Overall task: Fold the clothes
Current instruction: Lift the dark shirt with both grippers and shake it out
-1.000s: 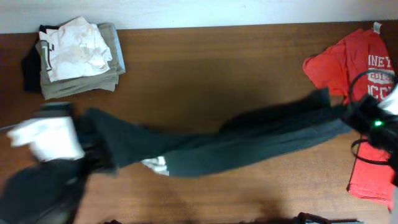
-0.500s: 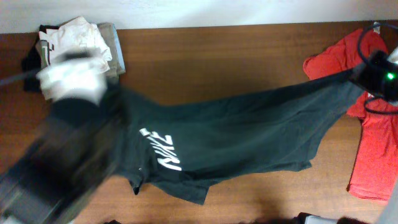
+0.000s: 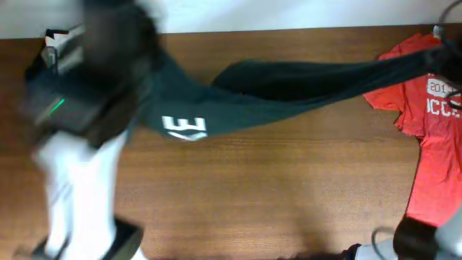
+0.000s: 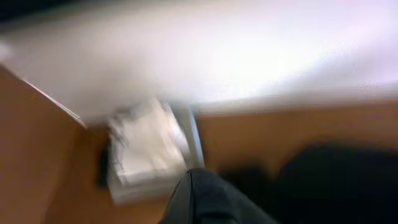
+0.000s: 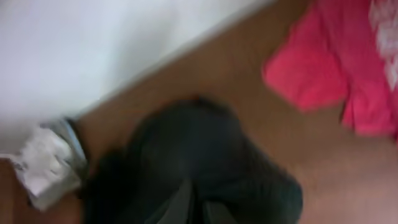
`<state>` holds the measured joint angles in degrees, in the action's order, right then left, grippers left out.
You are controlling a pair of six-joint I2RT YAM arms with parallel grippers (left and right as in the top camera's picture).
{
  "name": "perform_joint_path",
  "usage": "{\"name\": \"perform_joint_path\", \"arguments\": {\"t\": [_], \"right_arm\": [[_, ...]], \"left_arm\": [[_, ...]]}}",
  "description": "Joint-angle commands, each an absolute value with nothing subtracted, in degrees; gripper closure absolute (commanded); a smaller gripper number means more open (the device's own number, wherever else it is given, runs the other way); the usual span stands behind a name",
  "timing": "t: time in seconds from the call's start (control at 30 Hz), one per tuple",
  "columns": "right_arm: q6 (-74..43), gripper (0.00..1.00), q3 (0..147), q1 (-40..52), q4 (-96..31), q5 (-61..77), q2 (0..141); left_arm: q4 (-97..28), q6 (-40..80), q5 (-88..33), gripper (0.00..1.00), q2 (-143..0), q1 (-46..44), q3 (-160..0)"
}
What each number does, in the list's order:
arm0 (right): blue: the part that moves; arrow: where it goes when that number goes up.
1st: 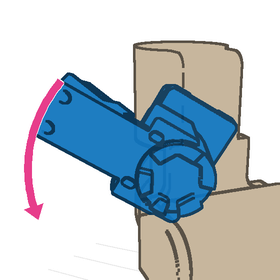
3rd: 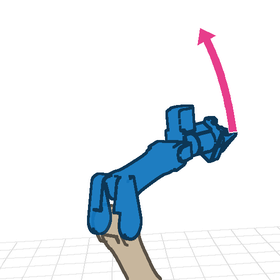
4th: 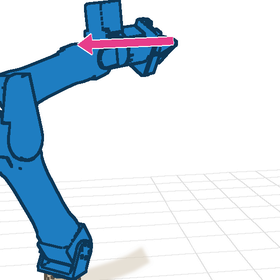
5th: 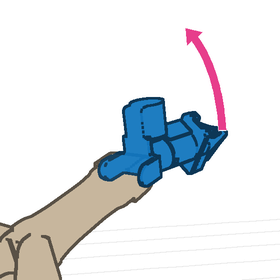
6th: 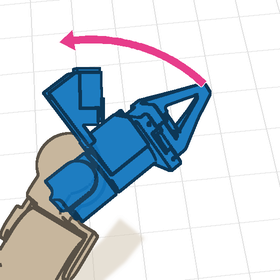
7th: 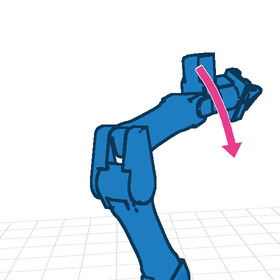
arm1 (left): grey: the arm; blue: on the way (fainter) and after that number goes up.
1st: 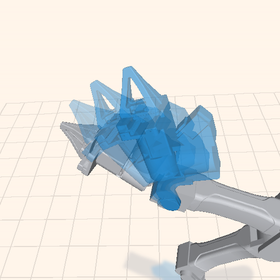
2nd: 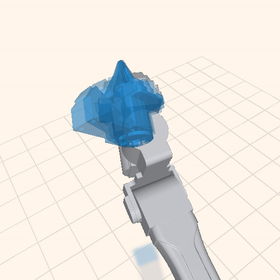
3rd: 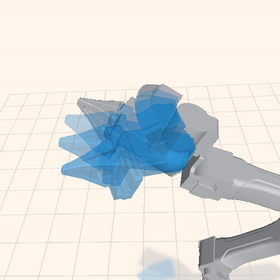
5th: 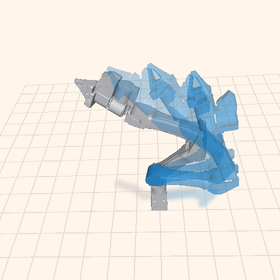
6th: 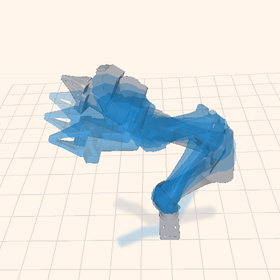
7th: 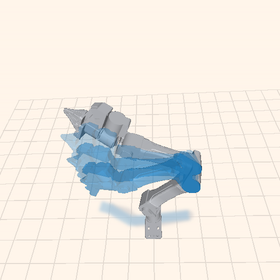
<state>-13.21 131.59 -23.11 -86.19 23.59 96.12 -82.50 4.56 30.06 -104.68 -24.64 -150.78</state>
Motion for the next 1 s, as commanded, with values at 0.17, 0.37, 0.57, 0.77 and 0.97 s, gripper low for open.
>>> {"name": "perform_joint_path", "arguments": {"t": [0.17, 0.37, 0.57, 0.77, 0.97], "right_arm": [[-10.3, 0.96, 125.2, -23.3, -87.4, 23.4, 86.5], [-11.0, 0.96, 125.2, -23.3, -89.8, 23.4, 79.7], [-17.0, 0.96, 125.1, -22.4, -69.3, 28.3, 97.1], [-32.2, 0.96, 145.9, -33.8, -49.5, 44.5, 99.3], [-10.5, 0.96, 143.9, -31.0, -87.4, 30.8, 101.3]], "left_arm": [[-92.3, 17.9, 26.1, 0.99, -99.8, -23.2, -141.6], [-93.7, 19.7, 25.9, 1.0, -84.3, -30.9, -141.4], [-67.9, 12.1, 29.5, 1.0, -107.5, -21.0, -139.0], [-45.2, -5.5, 29.3, 0.99, -108.2, -18.0, -161.6], [-77.4, 3.2, 20.5, 1.0, -110.6, -16.5, -162.1]]}}
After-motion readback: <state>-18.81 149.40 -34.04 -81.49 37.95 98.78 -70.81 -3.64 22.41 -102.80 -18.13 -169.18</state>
